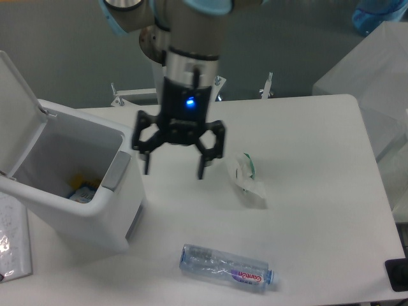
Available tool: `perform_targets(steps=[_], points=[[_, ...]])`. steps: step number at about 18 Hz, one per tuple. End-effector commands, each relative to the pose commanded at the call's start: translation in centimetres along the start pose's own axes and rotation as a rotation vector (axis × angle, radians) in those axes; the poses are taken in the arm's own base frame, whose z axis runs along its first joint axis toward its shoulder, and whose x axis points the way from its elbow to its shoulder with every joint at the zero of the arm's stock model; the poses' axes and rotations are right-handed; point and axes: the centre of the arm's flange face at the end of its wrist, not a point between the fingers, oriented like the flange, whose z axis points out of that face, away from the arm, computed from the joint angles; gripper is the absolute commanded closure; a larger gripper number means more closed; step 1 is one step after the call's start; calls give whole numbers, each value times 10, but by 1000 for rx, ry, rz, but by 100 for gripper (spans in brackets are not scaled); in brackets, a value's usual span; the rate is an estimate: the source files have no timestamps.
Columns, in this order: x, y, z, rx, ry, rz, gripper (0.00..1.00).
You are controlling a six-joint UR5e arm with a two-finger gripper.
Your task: Open the trash can
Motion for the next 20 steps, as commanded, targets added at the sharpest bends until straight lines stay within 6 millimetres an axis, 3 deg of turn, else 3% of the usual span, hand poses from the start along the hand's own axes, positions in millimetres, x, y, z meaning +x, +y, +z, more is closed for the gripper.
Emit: perform_targets(steps=[3,5,9,14,20], points=[[-33,8,31,-71,-50,143,0],[-65,17,43,-130,-121,150,0],[-101,26,52,-167,-149,146,0],[-137,42,65,-234,-126,359,0],[-179,78,75,-422,-94,559,0]])
